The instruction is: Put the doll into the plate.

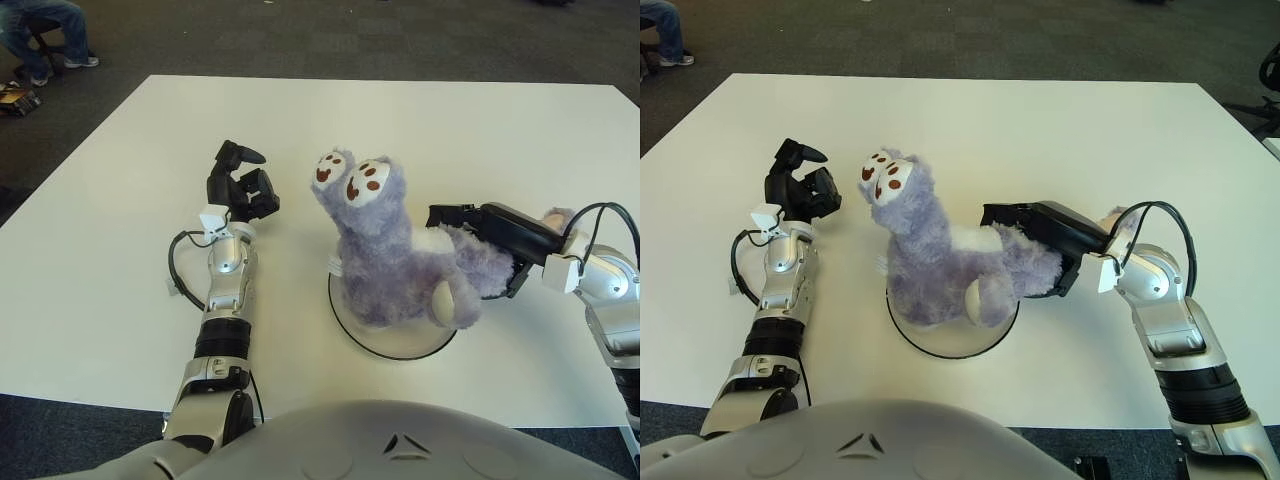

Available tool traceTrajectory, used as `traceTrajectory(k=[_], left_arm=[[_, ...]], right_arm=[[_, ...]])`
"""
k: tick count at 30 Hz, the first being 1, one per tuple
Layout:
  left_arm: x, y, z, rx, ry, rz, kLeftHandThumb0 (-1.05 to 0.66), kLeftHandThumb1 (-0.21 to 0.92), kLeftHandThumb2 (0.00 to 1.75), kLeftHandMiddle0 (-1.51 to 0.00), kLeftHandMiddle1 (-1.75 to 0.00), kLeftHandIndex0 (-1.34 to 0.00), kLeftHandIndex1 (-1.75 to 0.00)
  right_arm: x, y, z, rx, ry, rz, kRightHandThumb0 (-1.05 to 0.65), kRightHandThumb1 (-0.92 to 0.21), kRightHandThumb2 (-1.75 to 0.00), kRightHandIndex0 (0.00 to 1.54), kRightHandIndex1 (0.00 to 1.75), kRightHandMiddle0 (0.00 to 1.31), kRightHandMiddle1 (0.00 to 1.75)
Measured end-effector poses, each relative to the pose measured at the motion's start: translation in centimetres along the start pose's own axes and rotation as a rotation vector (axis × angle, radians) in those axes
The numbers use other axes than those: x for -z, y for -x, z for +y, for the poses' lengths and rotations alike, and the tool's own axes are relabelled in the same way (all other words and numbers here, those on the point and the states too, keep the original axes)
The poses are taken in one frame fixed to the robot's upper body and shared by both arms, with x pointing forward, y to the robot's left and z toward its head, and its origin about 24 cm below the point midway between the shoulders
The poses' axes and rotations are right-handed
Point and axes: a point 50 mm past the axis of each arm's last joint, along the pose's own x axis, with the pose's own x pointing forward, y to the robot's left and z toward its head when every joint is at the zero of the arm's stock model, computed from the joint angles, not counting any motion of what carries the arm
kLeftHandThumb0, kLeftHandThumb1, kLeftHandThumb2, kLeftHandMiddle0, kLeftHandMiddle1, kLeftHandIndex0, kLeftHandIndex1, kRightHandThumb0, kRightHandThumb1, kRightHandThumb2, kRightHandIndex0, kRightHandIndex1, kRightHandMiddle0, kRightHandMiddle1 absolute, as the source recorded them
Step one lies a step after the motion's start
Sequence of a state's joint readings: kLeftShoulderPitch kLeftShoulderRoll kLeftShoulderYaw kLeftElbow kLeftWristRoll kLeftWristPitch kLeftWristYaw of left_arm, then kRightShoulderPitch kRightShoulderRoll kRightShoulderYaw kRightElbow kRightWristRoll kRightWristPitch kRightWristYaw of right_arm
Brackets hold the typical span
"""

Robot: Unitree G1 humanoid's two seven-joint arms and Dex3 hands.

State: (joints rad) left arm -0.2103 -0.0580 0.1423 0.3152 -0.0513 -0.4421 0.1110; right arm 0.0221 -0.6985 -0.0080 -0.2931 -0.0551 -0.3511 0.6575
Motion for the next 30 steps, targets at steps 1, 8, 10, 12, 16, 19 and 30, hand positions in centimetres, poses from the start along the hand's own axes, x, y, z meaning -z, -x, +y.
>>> traceTrajectory(k=[1, 8, 10, 12, 16, 19, 30], left_arm=[[0.0, 0.0, 0.0, 0.0, 0.0, 0.0, -0.47, 0.35, 1.27, -1.31, -1.75, -0.58, -1.75], [0.01, 0.02, -0.04, -0.001, 0.003, -0.001, -0.47, 0.35, 1.27, -1.31, -1.75, -0.58, -1.75], [0.01, 0.02, -0.05, -0.001, 0.003, -0.001, -0.47, 0.35, 1.27, -1.31, -1.75, -0.58, -1.75], [0.01, 0.03, -0.05, 0.0, 0.002, -0.001, -0.47, 0.35, 1.27, -1.31, -1.75, -0.58, -1.75], [0.02, 0.04, -0.04, 0.001, -0.001, -0.001, -0.47, 0.35, 1.27, -1.31, -1.75, -0.58, -1.75], [0.02, 0.05, -0.02, 0.002, -0.004, -0.002, -0.47, 0.35, 1.27, -1.31, -1.75, -0.58, -1.75], [0.01, 0.09, -0.04, 0.004, -0.011, -0.004, -0.47, 0.35, 1.27, -1.31, -1.75, -0.58, -1.75]], right_arm=[[-0.04, -0.01, -0.01, -0.002, -0.001, 0.003, 0.05, -0.22, -1.34, 0.68, 1.75, 0.66, 1.46], [-0.08, 0.03, -0.08, -0.026, -0.001, 0.026, 0.0, -0.35, -1.27, 0.48, 1.75, 0.47, 1.72], [-0.08, 0.07, -0.12, -0.039, 0.002, 0.035, 0.0, -0.38, -1.24, 0.45, 1.75, 0.45, 1.73], [-0.08, 0.12, -0.15, -0.056, 0.005, 0.043, -0.01, -0.42, -1.2, 0.43, 1.75, 0.42, 1.73], [-0.05, 0.18, -0.17, -0.078, 0.015, 0.053, -0.14, -0.57, -0.93, 0.36, 1.75, 0.41, 1.66], [-0.03, 0.21, -0.17, -0.088, 0.022, 0.058, -0.51, -0.56, -0.74, 0.28, 1.75, 0.23, 1.47], [-0.02, 0.26, -0.11, -0.097, 0.048, 0.053, -0.74, -0.53, -0.72, 0.01, 1.58, 0.05, 1.32]])
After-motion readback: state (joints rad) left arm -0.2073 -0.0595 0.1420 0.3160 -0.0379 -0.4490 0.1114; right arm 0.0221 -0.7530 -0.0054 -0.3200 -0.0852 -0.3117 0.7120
